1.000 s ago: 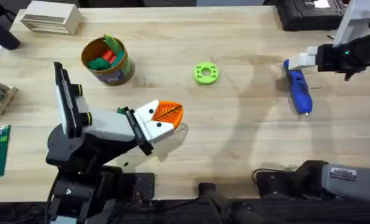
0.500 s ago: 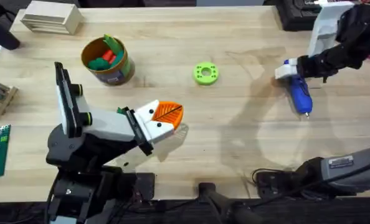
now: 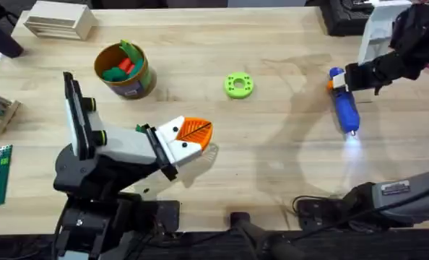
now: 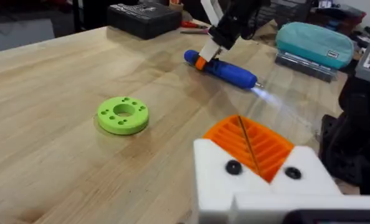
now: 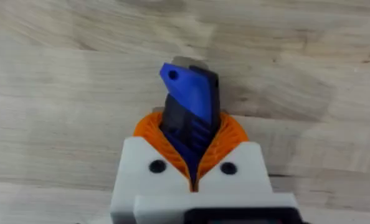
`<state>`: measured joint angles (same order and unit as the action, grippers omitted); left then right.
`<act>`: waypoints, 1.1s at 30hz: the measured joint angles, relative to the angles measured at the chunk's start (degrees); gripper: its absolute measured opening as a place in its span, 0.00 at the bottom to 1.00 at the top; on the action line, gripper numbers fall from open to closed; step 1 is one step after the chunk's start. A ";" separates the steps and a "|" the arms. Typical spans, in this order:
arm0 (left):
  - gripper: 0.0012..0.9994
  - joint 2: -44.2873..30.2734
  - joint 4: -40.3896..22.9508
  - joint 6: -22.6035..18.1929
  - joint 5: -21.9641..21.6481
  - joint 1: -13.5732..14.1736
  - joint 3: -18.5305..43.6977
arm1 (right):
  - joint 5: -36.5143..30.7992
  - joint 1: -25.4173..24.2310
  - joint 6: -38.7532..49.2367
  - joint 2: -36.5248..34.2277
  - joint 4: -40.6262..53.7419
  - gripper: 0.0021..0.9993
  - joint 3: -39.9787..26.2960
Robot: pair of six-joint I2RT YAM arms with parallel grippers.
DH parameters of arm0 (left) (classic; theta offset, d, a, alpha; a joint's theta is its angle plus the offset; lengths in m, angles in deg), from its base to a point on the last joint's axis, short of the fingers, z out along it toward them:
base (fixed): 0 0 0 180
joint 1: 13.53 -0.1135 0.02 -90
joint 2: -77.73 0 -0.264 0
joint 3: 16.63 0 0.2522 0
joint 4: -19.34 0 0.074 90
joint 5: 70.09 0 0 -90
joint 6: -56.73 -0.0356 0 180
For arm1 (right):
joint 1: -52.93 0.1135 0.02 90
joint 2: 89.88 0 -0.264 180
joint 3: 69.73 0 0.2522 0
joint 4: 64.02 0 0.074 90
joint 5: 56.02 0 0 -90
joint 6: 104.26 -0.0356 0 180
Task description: Pick up the gripper from the table and insert it into the empty holder that is missing its gripper. Then pick up a screw, insert it into the mounting hole, and use the screwdriver to tighten it. Finally, clean up the table by picking up the vegetable and placing it into the bucket.
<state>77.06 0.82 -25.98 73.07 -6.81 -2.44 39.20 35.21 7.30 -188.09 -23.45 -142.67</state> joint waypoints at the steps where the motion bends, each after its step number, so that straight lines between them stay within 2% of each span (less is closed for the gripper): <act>1: 0.01 -0.02 0.00 0.00 0.00 0.00 0.00 | -0.01 0.00 -0.60 0.06 0.53 0.03 -0.16; 6: 0.01 -0.01 0.00 0.00 0.00 0.00 0.00 | 0.04 0.02 -3.65 2.75 3.99 0.03 -0.18; 7: 0.01 -0.01 0.00 0.00 0.00 0.00 0.00 | 0.04 0.02 -4.94 7.74 3.70 0.03 -0.18; 18: 0.01 -0.02 0.00 0.00 0.00 0.00 0.00 | 0.10 0.02 -13.13 36.01 3.48 0.03 0.41; 19: 0.01 -0.02 0.00 0.00 0.00 0.00 0.00 | 1.09 0.31 -15.96 44.50 0.66 0.03 3.88; 22: 0.01 -0.02 0.00 0.00 0.00 0.00 0.00 | 4.77 2.33 -18.80 52.66 -6.13 0.03 9.47; 25: 0.01 -0.01 0.00 0.00 0.00 0.00 0.00 | 8.98 6.55 -22.89 58.39 -14.36 0.03 14.33; 26: 0.01 0.00 -0.01 0.00 0.00 0.00 0.00 | 11.99 12.30 -27.15 61.32 -21.33 0.03 17.33; 29: 0.01 -0.02 0.00 0.00 0.00 0.00 0.00 | 13.59 19.52 -30.21 61.12 -25.87 0.03 18.05; 30: 0.01 -0.02 0.00 0.00 0.00 0.00 0.00 | 14.51 27.30 -31.83 58.92 -31.09 0.03 18.23; 33: 0.01 -0.02 0.00 0.00 0.00 0.00 0.00 | 14.81 34.81 -32.52 55.48 -38.22 0.03 18.40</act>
<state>77.04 0.82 -25.98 73.07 -6.81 -2.44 54.02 70.03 -25.22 -132.61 -61.67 -124.27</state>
